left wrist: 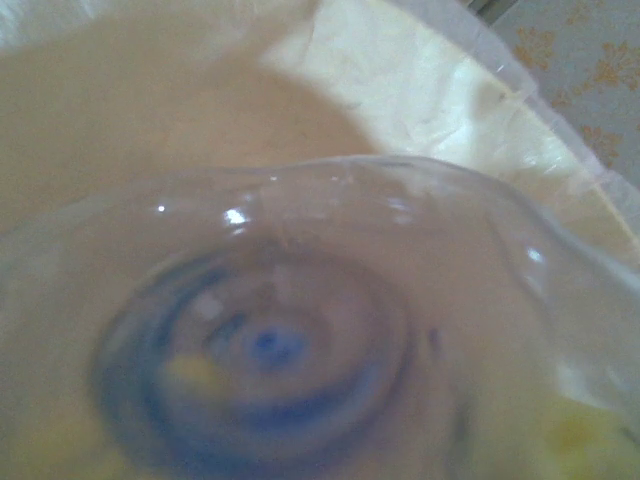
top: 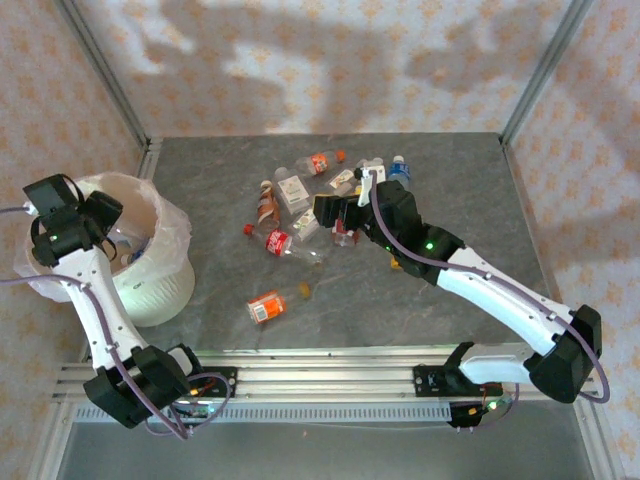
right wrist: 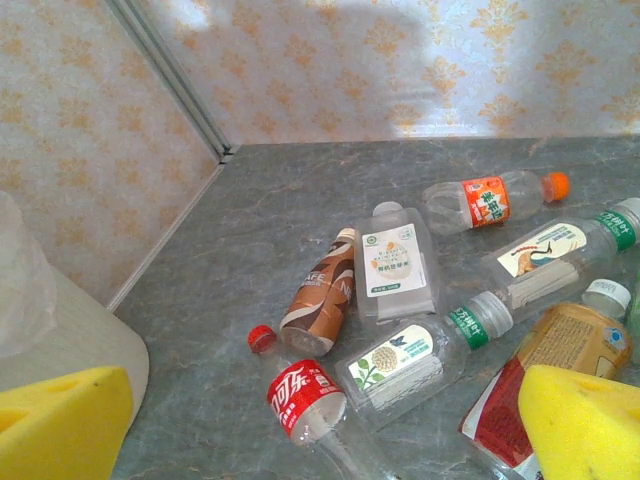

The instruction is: Put the plastic bottles in the bin

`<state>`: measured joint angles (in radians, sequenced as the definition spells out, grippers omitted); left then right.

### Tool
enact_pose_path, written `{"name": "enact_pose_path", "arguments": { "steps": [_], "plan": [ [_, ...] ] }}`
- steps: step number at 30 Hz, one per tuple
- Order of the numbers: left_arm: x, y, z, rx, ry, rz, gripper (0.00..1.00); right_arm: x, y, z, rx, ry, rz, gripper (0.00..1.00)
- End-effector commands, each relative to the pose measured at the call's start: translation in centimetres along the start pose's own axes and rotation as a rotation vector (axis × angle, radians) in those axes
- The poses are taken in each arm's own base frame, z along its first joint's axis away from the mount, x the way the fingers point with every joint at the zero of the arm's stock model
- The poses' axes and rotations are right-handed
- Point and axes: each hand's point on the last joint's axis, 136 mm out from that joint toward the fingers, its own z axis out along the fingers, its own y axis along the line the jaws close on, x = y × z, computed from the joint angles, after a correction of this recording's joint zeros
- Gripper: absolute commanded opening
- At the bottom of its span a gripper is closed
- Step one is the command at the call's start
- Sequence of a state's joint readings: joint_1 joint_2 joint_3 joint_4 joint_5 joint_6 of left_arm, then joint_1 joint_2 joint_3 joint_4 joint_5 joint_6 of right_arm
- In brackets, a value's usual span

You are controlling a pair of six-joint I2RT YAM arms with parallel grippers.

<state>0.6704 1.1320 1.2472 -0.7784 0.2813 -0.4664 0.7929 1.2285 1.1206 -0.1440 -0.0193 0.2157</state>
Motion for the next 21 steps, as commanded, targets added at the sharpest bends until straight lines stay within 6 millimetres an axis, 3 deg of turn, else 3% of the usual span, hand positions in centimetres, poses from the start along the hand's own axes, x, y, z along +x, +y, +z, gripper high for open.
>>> {"name": "enact_pose_path", "arguments": {
  "steps": [1, 11, 21],
  "plan": [
    [-0.4, -0.3, 1.3, 0.035, -0.012, -0.057, 0.65, -0.5, 0.1, 0.1, -0.008, -0.022, 0.022, 0.99],
    [0.9, 0.5, 2.2, 0.007, 0.035, -0.071, 0.83, -0.6, 0.1, -0.3, -0.014, -0.026, 0.045, 0.99],
    [-0.2, -1.5, -2.6, 0.081, -0.009, -0.060, 0.97, -0.7, 0.0, -0.3, -0.006, -0.032, 0.057, 0.99]
  ]
}}
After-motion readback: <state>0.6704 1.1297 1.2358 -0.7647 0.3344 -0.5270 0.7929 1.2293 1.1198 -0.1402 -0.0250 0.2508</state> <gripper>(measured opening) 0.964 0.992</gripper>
